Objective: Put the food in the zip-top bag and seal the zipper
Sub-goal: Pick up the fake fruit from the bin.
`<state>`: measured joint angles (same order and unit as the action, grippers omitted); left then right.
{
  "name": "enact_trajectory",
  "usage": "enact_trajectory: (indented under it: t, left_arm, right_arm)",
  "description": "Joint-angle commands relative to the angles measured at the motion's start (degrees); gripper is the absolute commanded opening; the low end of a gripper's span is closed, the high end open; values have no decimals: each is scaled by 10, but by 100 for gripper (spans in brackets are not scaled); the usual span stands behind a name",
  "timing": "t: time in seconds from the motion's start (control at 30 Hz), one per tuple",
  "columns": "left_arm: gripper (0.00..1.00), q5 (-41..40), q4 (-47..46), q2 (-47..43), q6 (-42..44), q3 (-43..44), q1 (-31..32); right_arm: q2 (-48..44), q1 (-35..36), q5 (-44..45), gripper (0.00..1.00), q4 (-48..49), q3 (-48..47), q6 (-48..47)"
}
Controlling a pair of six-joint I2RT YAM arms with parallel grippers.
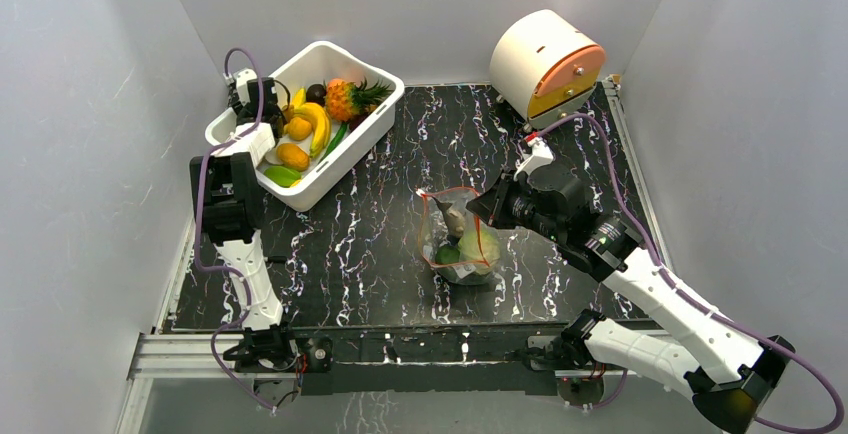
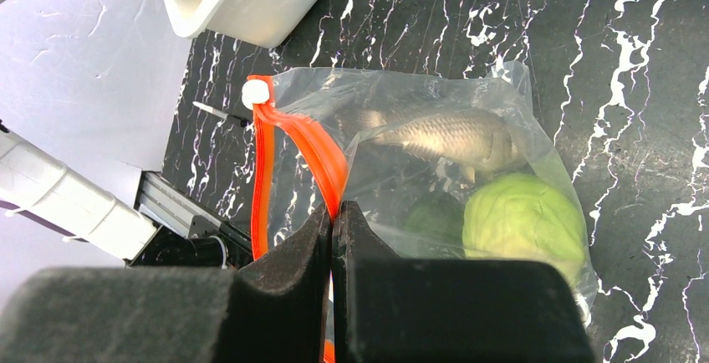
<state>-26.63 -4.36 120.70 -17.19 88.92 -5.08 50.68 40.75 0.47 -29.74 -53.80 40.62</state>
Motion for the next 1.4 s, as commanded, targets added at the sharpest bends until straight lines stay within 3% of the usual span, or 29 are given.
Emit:
enact_trajectory:
  t: [0.0,0.23,0.73,0.93,1.37]
  left_arm:
    - [47,-10,9,-23,-7,4,-2]
    - [49,-11,-2,-11,0,1,-2]
    - [43,-6,-26,24,-6,29,-2]
    - [33,-2,-32,22,-4,24,-2]
    - [0,25,-52,3,25,14,-2]
  right_arm:
    - [-2,-1,5,0,38,-9,-3]
    - [0,-1,7,0,34,-21,-8]
    - [-14,-1,22,0,25,-13,-6]
    - [-13,-1,18,0,29,-9,-4]
    - [-22,-1,21,0,28,-2,-1]
